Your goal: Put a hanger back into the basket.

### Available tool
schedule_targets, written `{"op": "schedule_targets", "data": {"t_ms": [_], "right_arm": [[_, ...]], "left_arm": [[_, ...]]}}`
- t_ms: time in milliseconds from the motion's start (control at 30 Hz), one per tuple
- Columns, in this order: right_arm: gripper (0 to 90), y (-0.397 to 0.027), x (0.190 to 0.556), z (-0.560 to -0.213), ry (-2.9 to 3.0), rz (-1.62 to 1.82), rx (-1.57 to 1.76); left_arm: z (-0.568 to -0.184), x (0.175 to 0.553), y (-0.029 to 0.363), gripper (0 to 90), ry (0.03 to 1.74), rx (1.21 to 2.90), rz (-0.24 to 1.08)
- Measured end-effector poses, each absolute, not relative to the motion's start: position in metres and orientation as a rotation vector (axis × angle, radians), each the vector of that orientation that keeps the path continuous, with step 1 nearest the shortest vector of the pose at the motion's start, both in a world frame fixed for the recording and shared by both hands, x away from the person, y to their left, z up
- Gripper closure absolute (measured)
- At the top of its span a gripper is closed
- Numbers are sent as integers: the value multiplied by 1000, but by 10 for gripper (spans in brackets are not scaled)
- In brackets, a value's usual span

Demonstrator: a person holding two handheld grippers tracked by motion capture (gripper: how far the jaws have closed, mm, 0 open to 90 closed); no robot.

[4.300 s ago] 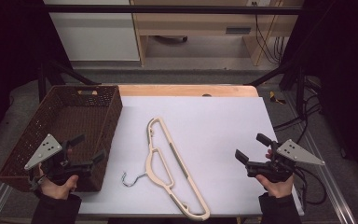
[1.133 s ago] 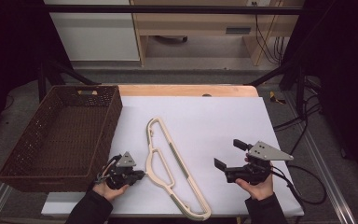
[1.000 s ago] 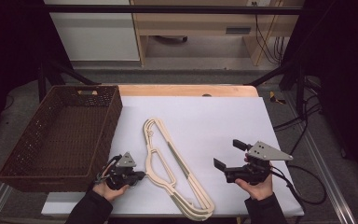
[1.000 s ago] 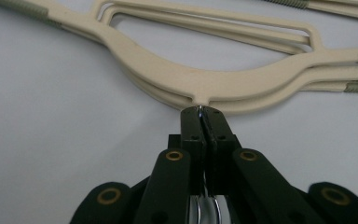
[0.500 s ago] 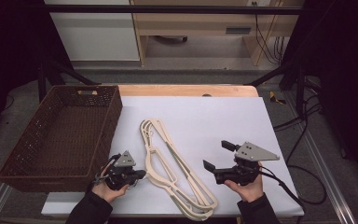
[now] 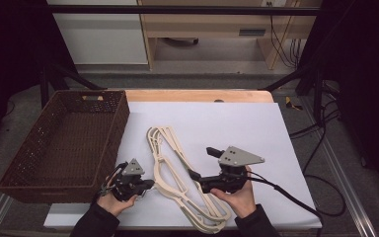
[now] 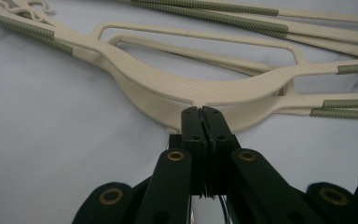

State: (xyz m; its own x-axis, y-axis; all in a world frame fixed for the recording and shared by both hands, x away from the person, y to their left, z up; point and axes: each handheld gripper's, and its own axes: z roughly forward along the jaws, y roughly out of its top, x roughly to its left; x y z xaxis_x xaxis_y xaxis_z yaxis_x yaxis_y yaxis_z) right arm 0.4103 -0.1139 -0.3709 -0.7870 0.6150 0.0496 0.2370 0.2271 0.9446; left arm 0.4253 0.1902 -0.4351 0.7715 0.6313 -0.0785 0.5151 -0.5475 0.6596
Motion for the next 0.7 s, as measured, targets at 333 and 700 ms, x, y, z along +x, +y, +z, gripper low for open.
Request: {"op": "schedule_targets", "data": {"t_ms": [333,700], "right_arm": [[208,-67,418,-397,2335,1492,782],[292,-37,420,-440,2513,1302,777]], "left_arm": [[-432,425,190,883,857,2278,216],[-429,423,188,883,879,2262,212]]}}
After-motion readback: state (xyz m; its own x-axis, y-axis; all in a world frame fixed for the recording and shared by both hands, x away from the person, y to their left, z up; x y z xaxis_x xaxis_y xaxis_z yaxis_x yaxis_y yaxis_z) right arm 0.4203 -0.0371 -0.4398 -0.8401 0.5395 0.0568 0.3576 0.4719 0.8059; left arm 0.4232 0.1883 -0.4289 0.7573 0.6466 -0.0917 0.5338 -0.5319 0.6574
